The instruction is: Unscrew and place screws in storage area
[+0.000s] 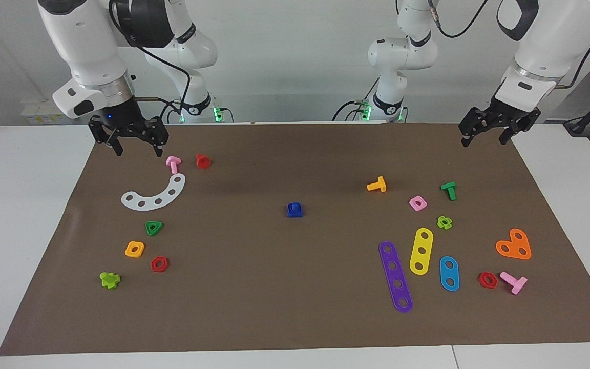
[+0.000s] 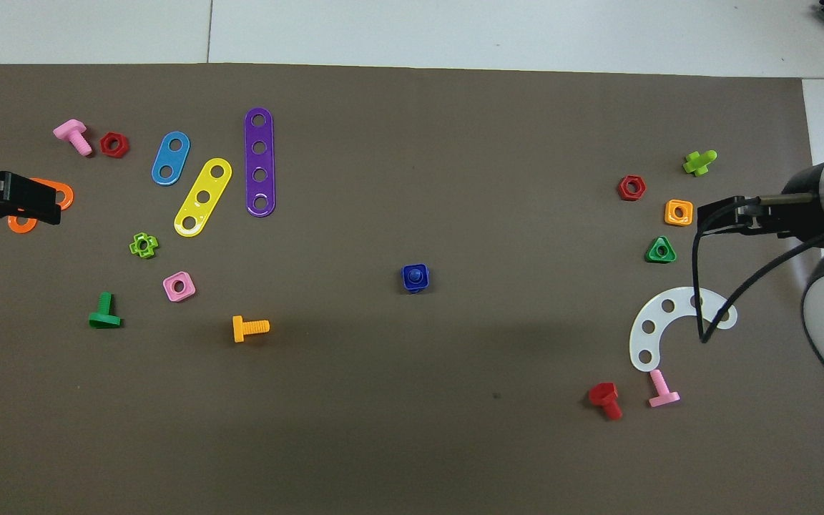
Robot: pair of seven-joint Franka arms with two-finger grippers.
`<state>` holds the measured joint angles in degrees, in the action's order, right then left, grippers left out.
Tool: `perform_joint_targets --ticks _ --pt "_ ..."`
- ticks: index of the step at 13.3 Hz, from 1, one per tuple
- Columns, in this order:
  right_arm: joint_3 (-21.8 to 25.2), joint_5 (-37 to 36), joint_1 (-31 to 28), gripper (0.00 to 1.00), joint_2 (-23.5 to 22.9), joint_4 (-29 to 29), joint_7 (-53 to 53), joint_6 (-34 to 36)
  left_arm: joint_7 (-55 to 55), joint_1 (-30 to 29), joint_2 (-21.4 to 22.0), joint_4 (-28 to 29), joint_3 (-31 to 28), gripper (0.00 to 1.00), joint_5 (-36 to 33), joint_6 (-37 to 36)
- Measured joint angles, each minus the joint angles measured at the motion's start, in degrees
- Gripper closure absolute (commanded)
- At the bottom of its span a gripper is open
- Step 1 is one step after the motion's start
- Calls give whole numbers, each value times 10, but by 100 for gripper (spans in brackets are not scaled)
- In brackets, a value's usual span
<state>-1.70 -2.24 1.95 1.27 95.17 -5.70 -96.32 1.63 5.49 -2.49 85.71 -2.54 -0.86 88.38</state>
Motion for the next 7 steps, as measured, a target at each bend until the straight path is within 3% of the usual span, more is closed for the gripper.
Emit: perform_joint_targets --ticks 4,7 --pt "-7 0 0 2 13 -3 0 21 0 6 -1 12 7 1 4 17" --pt "-7 0 0 2 16 -3 0 34 71 84 -6 63 14 2 7 56"
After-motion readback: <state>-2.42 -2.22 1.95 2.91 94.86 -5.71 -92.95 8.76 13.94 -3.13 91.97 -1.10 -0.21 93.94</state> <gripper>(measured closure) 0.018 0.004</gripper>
